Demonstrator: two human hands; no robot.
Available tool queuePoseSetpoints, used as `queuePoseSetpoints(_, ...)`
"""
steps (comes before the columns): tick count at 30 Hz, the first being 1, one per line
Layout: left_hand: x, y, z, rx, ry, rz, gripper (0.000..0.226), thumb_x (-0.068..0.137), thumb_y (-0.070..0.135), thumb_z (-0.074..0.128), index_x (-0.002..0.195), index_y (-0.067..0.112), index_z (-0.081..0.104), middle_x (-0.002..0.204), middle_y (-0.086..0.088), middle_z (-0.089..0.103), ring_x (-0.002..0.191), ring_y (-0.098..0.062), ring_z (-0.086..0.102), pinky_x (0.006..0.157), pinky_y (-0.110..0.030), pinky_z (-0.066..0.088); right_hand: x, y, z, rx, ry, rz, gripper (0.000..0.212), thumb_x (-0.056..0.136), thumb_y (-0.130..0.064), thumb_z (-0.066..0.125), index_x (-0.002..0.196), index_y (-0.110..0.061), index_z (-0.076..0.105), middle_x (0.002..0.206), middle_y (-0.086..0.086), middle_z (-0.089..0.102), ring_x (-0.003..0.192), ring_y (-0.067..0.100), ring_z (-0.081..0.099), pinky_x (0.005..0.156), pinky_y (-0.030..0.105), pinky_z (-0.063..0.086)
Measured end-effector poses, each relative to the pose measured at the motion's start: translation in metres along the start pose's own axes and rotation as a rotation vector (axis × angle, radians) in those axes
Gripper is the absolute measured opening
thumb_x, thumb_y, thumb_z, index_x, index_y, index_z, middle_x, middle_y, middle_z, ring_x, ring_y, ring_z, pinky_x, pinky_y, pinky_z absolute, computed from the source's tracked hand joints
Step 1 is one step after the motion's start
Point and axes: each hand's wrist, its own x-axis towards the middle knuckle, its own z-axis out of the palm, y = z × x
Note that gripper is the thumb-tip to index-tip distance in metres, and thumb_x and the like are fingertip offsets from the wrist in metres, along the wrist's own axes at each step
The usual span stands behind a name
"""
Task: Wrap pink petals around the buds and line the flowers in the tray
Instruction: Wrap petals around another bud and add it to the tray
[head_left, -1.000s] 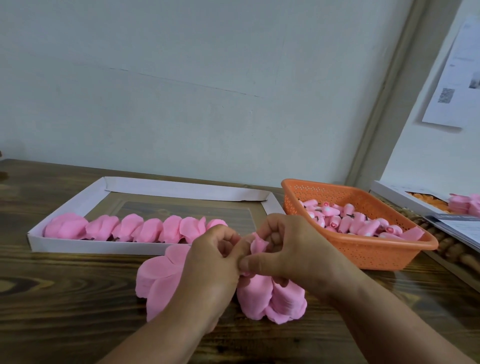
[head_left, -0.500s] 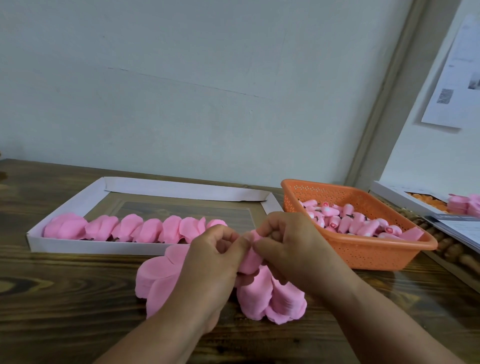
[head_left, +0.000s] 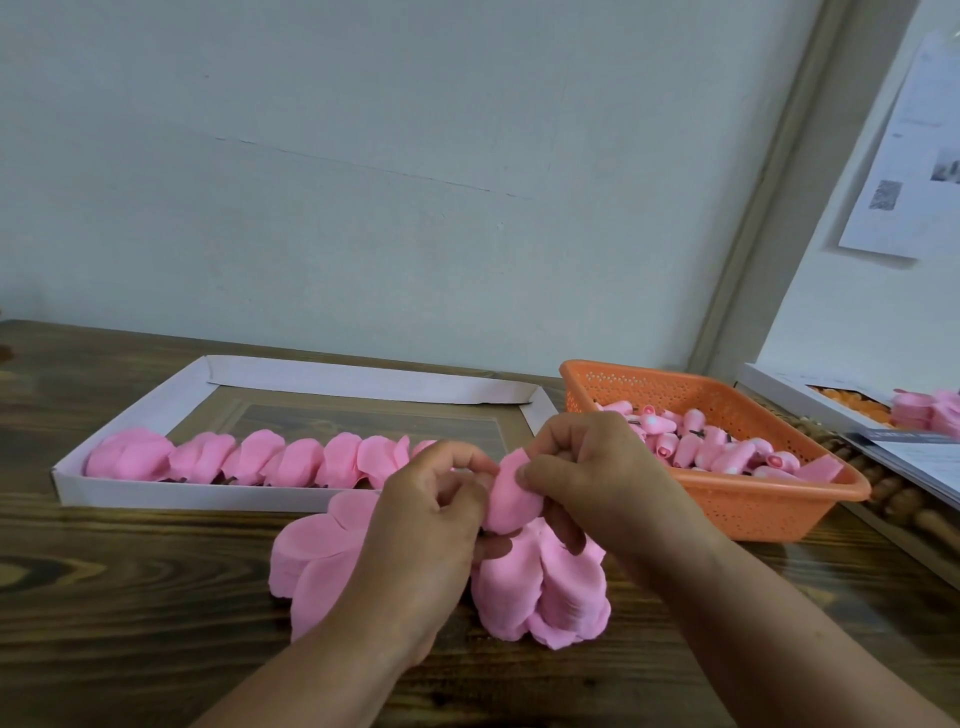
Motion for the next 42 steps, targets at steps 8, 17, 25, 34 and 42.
queuePoseSetpoints(8,-0.002,0.0,0.001,0.049,-0.04,0.015,0.024,0.09,0.012,0.061,0.095,0.032,0.073,0.089,0.008,0.076,0.084,-0.008,0.072,0.071,-0.023,0.057,0.003,0.002,-0.001,-0.007,0.001,-0.011,0.024,0.08,0.002,0.056,0.059,-0.01,0.054,0.034,0.003,0.05,0.026,0.013,0.04,0.035,0.016,0.03)
queuePoseSetpoints(17,0.004,0.01,0.001,-0.504,-0.022,-0.375,0.018,0.085,0.002,0.061,0.076,0.001,0.076,0.088,-0.02,0.074,0.072,-0.023,0.073,0.057,-0.026,0.058,0.004,0.006,-0.007,0.412,-0.189,0.071,0.015,0.068,-0.009,0.053,0.07,0.003,0.061,0.057,0.016,0.055,0.037,0.021,0.044,0.04,0.022,0.037)
queuePoseSetpoints(25,0.005,0.014,-0.002,-0.642,-0.112,-0.414,0.026,0.069,0.008,0.062,0.086,-0.008,0.073,0.095,-0.02,0.073,0.075,-0.021,0.073,0.06,-0.029,0.059,-0.001,0.008,-0.011,0.225,-0.15,-0.081,0.015,0.078,0.015,0.061,0.088,0.004,0.064,0.076,0.019,0.065,0.053,0.014,0.052,0.042,0.017,0.037)
queuePoseSetpoints(34,0.004,0.013,-0.001,-0.589,-0.138,-0.392,0.019,0.077,0.007,0.062,0.086,-0.004,0.075,0.089,-0.02,0.072,0.078,-0.023,0.072,0.064,-0.028,0.059,-0.009,0.002,-0.001,0.072,-0.002,-0.168,0.017,0.075,-0.008,0.076,0.067,-0.017,0.064,0.052,-0.003,0.059,0.05,0.011,0.053,0.049,0.025,0.045)
queuePoseSetpoints(42,0.004,0.016,0.0,-0.59,-0.072,-0.372,0.016,0.071,0.006,0.062,0.074,0.002,0.077,0.083,-0.018,0.073,0.068,-0.02,0.072,0.058,-0.028,0.059,-0.012,-0.002,0.009,-0.011,0.113,-0.181,0.014,0.074,-0.009,0.074,0.068,-0.007,0.062,0.046,-0.01,0.052,0.045,0.003,0.043,0.045,0.017,0.037)
